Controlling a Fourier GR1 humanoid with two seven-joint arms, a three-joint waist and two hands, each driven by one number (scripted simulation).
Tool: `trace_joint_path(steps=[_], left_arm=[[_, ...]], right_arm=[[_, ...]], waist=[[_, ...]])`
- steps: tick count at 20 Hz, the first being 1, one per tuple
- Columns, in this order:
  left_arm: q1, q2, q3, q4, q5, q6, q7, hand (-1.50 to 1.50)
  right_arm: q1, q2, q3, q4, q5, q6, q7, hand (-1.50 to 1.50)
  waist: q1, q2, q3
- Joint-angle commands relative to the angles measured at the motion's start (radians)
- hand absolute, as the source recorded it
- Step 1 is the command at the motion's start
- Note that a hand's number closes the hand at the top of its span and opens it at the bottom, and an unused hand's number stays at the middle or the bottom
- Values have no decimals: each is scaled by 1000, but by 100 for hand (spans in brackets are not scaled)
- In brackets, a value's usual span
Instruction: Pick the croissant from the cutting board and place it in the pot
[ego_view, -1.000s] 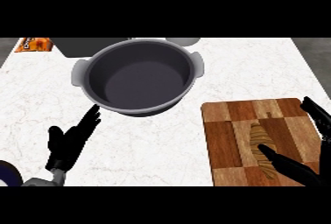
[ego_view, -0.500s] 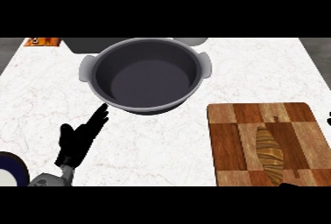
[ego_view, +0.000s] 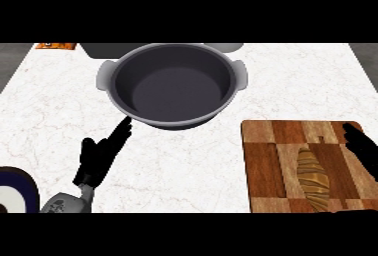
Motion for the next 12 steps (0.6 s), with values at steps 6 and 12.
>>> trace_joint_path(steps=[6, 12], left_arm=[[-7, -20, 60, 23, -11, -46, 16, 0], [-12, -42, 94, 48, -33, -77, -19, 0]], right_arm=[[-98, 115, 29, 299, 94, 190, -53, -150], [32, 146, -98, 341, 118, 229, -262, -150]], waist=[[-10, -2, 0], [-19, -3, 0]])
